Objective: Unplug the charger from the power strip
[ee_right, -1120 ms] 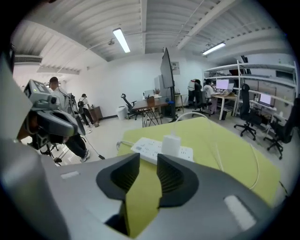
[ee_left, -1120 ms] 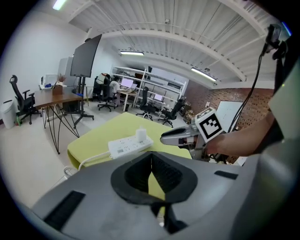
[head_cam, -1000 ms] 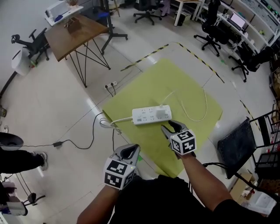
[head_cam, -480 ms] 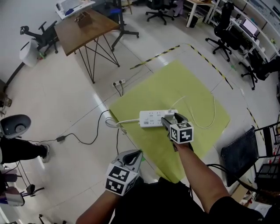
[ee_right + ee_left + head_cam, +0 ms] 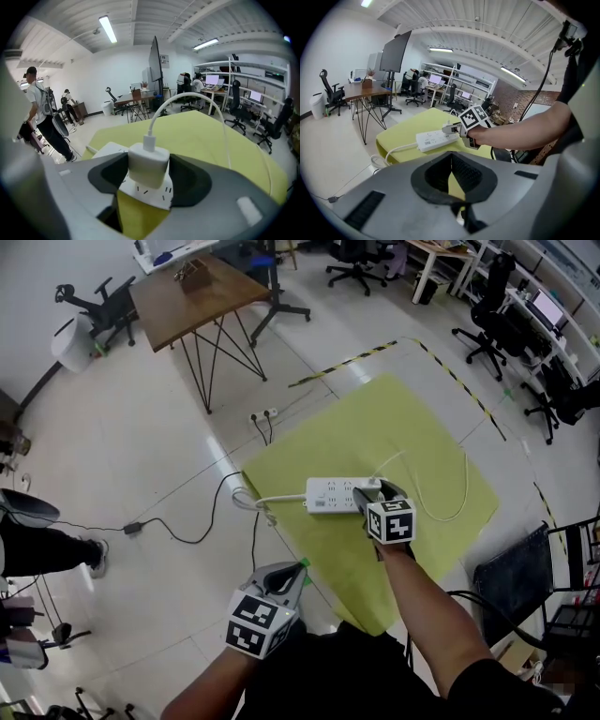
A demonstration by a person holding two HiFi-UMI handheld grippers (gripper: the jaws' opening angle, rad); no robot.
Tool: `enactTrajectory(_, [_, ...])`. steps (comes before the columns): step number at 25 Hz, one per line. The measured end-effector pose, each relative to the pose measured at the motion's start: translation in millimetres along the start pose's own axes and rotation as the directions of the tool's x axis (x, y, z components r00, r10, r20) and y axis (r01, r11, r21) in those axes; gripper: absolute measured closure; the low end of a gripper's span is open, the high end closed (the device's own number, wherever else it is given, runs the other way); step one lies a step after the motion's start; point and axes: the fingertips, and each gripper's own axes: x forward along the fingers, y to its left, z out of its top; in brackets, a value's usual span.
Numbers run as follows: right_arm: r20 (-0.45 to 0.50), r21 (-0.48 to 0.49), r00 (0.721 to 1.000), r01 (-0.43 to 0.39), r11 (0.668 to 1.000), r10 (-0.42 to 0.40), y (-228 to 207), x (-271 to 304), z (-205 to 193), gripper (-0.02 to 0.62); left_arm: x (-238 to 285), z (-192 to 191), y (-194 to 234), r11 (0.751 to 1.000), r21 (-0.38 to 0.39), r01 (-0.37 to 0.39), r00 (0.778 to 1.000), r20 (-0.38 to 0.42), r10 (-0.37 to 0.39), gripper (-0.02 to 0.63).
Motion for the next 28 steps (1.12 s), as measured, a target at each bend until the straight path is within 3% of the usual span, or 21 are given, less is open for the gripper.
enactTrajectory(17, [0.053,0.013,0.998,-0.022,1.000,0.021,-9.0,-29.3,16.2,0.327,0.4,4.6,-7.7,1.000,0.010,0.016,1.000,0.019,-0.016,0.598])
enactTrajectory(28, [0.001,-0.004,0.999,-0.036,0.999,0.036,-45.2,-89.1,-10.9,0.327,19.0,18.7,-31.0,0.998,0.036,0.049,0.998,0.040,-0.050,0.598])
